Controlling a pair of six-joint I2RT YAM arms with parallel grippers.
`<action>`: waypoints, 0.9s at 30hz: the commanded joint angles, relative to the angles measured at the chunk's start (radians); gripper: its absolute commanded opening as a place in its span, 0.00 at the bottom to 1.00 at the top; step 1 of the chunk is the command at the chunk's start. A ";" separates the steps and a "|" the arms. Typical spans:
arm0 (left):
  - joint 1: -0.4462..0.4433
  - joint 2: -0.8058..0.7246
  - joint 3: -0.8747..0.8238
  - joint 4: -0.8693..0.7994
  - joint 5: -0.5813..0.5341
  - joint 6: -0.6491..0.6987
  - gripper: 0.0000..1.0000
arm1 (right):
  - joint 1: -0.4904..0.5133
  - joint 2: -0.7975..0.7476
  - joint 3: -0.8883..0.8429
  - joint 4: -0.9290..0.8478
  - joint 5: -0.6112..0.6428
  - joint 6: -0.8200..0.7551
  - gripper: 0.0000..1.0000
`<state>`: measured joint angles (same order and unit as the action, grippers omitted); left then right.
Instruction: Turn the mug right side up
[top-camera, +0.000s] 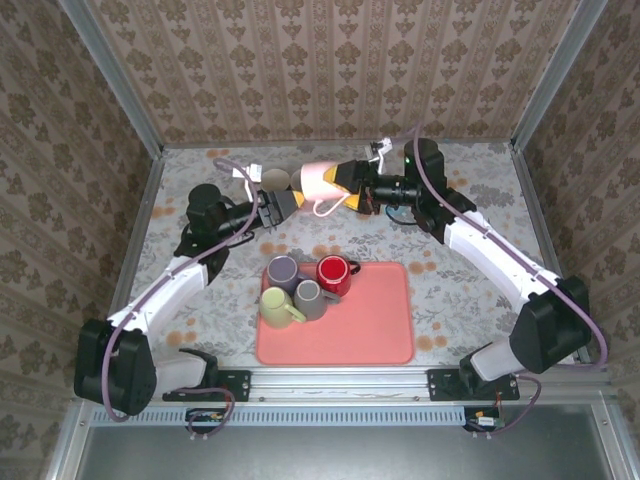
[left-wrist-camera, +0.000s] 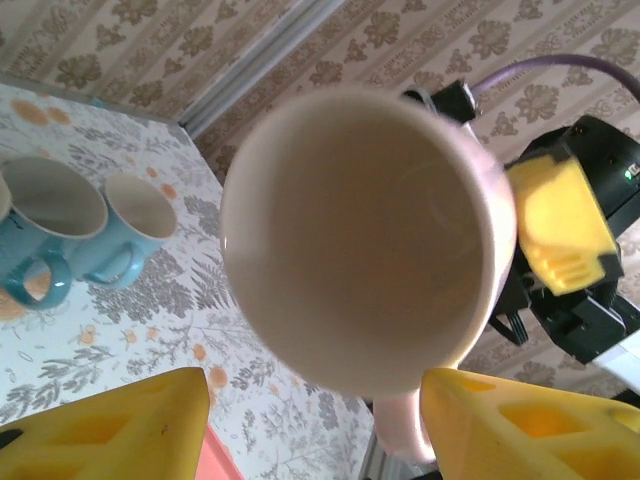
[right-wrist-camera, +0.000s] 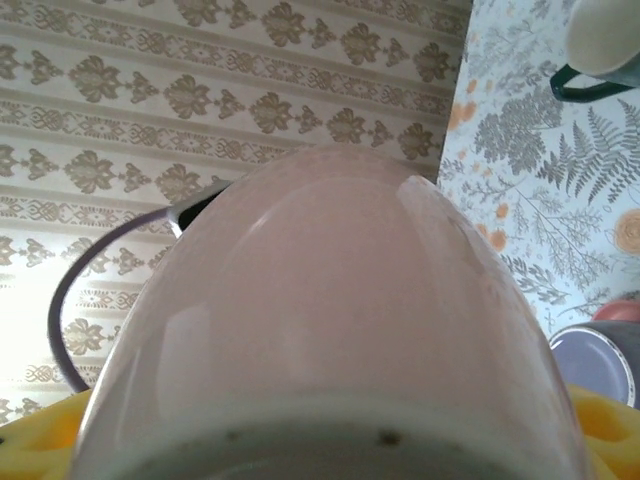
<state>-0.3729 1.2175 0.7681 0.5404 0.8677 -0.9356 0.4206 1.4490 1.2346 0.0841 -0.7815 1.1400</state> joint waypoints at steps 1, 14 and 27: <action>-0.008 -0.038 -0.017 0.067 0.042 -0.031 0.67 | -0.012 -0.050 -0.015 0.141 0.042 0.031 0.23; -0.067 0.044 -0.036 0.375 0.069 -0.229 0.70 | -0.014 -0.038 -0.060 0.306 0.042 0.146 0.23; -0.116 0.182 0.034 0.562 0.039 -0.332 0.60 | 0.028 -0.027 -0.128 0.456 0.036 0.233 0.23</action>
<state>-0.4889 1.3884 0.7540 0.9867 0.9123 -1.2274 0.4313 1.4391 1.1103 0.3943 -0.7406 1.3411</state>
